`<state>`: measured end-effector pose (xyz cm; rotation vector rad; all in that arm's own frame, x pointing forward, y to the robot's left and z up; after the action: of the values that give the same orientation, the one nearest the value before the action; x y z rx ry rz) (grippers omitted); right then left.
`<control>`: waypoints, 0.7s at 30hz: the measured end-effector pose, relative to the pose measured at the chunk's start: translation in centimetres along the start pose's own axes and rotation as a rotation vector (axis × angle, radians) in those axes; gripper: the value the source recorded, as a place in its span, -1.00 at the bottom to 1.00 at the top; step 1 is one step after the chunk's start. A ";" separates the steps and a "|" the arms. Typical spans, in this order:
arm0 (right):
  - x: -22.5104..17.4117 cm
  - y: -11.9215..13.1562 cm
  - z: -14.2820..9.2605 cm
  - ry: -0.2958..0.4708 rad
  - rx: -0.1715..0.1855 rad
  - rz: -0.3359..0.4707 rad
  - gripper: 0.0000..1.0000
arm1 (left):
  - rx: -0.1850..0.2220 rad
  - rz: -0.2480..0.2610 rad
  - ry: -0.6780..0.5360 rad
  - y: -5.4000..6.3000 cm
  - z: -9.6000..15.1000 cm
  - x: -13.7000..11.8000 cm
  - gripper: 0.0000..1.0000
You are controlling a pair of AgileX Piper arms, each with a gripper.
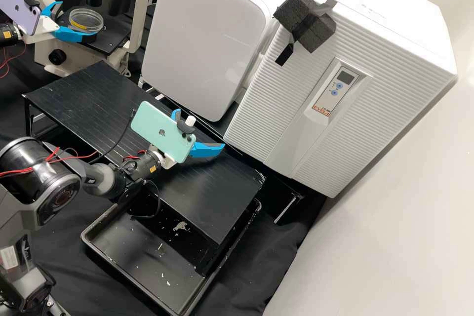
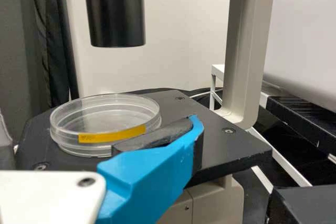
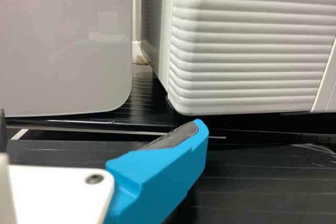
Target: Place the petri dish on the bench
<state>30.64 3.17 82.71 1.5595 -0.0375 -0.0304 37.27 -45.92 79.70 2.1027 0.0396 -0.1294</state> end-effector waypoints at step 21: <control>0.0 0.0 0.0 0.000 0.000 0.000 1.00 | -0.017 0.028 -0.015 -0.7 -0.2 1.5 -1.00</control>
<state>30.64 3.17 82.71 1.5595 -0.0375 -0.0304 38.67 -45.44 79.03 2.0845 0.0024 -0.1275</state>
